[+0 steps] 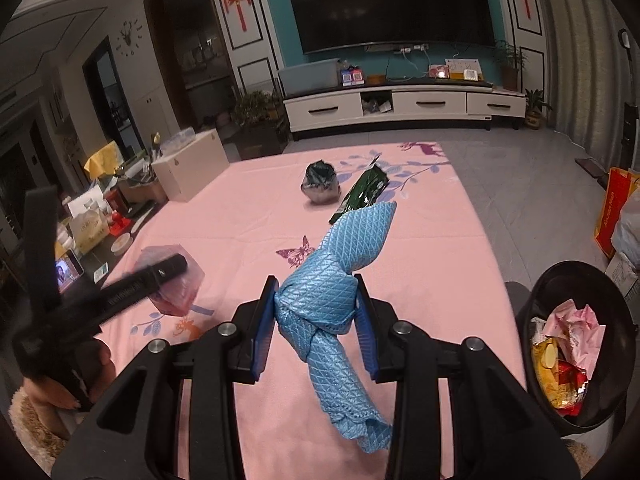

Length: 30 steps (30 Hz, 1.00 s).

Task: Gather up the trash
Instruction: 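Carry the clear bag and blue cloth with both tools over the black bin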

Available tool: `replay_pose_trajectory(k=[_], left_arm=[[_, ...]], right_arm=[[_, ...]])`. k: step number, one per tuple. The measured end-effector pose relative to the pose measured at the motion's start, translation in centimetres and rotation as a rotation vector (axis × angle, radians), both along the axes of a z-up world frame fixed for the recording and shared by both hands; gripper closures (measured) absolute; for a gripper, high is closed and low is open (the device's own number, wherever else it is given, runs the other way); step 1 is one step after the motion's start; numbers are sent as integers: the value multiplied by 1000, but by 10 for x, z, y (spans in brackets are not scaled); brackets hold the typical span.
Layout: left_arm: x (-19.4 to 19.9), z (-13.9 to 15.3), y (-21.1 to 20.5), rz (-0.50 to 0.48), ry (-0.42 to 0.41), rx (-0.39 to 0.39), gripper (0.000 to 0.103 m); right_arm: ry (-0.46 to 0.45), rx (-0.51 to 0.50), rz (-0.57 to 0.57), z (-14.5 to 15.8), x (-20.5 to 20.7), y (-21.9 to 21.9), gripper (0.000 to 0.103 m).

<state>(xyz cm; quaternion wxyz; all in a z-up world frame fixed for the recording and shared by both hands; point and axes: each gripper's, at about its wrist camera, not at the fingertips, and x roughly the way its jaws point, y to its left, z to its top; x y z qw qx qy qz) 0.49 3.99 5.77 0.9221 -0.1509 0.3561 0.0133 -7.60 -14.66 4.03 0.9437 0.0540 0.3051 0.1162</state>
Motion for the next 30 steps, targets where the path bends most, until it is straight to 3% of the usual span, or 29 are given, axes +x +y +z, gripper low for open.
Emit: replay_pose_trajectory(k=[4,9,18,25,30], left_arm=[[-13,12,-16,-15,-42,45,52],[-38,40,-37,-10,-119,116,52],[-80,78,-76,-69,-237,76,51],[-88,90,-124,-143,-276,104,51],[-87,90,-163,-265,-273,74,51]], right_arm=[[-50,24,-16,16,-14,-16,66],[-169,-37,-99,40,-41,-33,66],[-258,46,-104,66,-71,-75,66],[-314,92,-199,76,-91,-117,66],[-344,116,-305,77,-104,-148,66]])
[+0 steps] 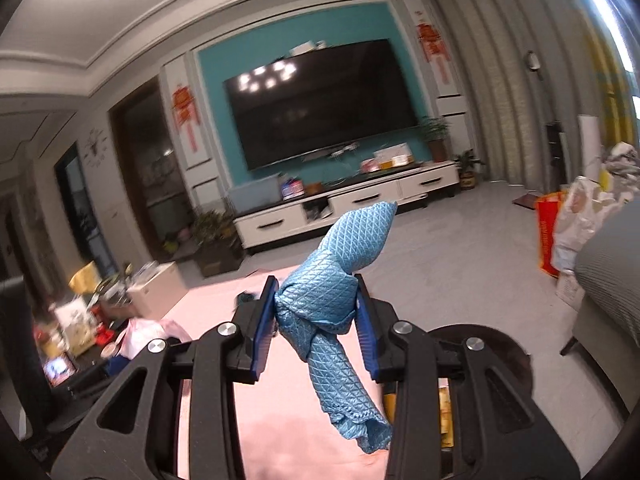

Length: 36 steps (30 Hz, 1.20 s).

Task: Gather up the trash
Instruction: 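Carry the clear bag and blue cloth with both tools over the black bin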

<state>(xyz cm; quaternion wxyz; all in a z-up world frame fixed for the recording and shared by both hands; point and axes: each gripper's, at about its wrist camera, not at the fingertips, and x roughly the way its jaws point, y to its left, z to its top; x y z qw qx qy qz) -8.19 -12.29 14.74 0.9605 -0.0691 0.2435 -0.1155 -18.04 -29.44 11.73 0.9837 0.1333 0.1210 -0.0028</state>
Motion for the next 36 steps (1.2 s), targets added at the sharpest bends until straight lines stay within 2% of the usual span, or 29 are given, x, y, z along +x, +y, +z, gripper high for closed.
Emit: replay_pose_trajectory(k=[5,10,18,26,30,36], left_arm=[[5,-4,-40,-142,32,-28,51],[12,-17,-79,-247,68,-18,51],[32,-51,-148,-391,166,7,51],[68,-94,-186,-484,338,-14,51],[90,-127,-194,-496,458,-26,51],[109,-161,-202,-498,566,-39,51]], right_arm=[[18,46,-111,-7,-5,-37,66],[86,60,-298,-22,0,-73,66],[221,174,-404,-60,21,-126,66],[339,237,-383,-94,50,-142,66],[408,249,-383,-112,67,-144,66],[503,291,-359,-134,88,-146,66]])
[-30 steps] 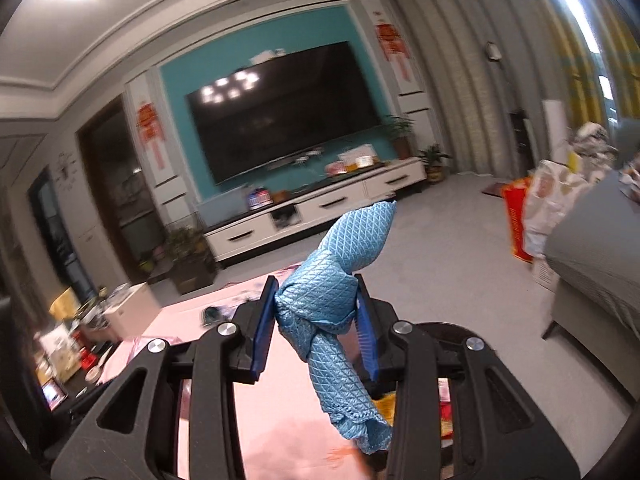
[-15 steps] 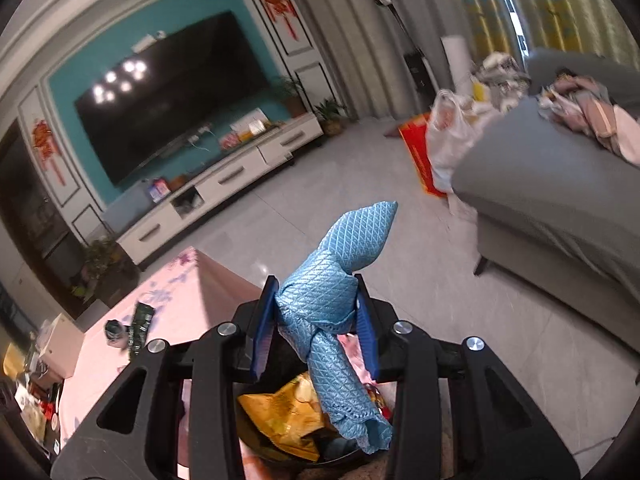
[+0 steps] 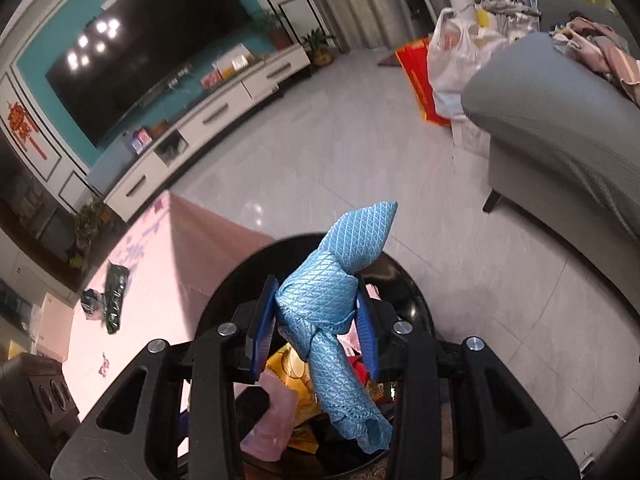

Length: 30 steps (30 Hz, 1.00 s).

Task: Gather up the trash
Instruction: 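Carry the clear bag and blue cloth with both tools over the black bin, then open both tools to drop the clear bag and blue cloth into the bin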

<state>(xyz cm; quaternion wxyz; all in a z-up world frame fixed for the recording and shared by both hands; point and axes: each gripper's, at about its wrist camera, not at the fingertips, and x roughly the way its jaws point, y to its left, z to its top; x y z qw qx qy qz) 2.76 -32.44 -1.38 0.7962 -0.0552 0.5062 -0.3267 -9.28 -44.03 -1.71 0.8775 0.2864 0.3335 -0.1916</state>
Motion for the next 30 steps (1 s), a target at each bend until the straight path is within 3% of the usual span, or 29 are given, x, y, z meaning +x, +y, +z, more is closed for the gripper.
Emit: replay_pose_trajectory(k=[15,18,21,23,28,30], left_arm=[[3,-12,-11,-21,46,6,50],[1,-11,-11,-19,49,-2,48],[0,-8,-10,-11,42,-6,38],[-1,-4,-6,-5,33,-20,33],[-7,15,16,50,-27,-46,11],[-9,23,28,76,-46,-54,8]], right_arm=[[89,1,1,-12,14,2,64],[89,8,-4,-11,13,2,57],[78,17,-1,-10,11,1,48],[65,27,-1,-9,10,-1,35],[37,51,-3,-7,7,-1,22],[32,41,0,-5,7,1,22]])
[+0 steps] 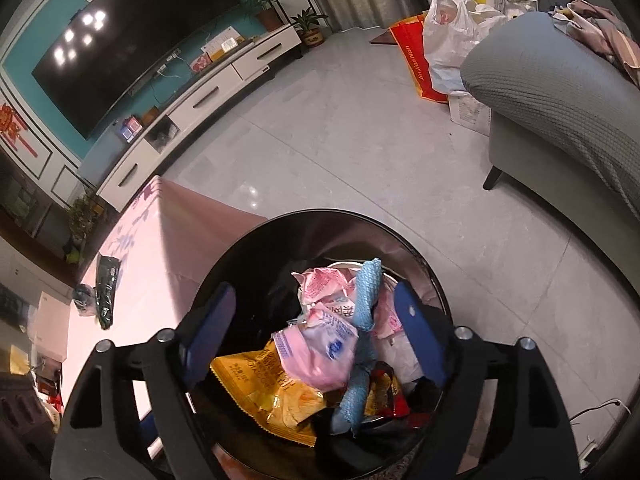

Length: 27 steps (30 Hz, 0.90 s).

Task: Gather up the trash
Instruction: 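Open both tools to drop the clear bag and blue cloth into the bin, then return both tools to the table toward the dark green bag and green packet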

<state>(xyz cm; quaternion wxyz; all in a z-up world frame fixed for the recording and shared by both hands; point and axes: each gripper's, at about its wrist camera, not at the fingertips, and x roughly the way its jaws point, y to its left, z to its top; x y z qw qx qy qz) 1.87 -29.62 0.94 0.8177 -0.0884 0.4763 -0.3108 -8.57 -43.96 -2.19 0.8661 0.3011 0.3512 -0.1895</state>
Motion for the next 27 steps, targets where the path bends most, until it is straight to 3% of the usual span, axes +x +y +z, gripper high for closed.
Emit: replay_pose_trajectory(k=[9,14,21,27], left_arm=[[-9,38,76,168,-111,-19,3],[-21,46,143,317,-150,3,3],[-23,43,237,545,-115,4,3],[-28,42,283,657,-111,-20,3]], right_arm=[[-27,-81,-16,11,-1,9,4],[-28,-144,2,16,2,21,3],[-45,-233,62,25,8,49,3],[-80,-282,128,32,12,72,3]])
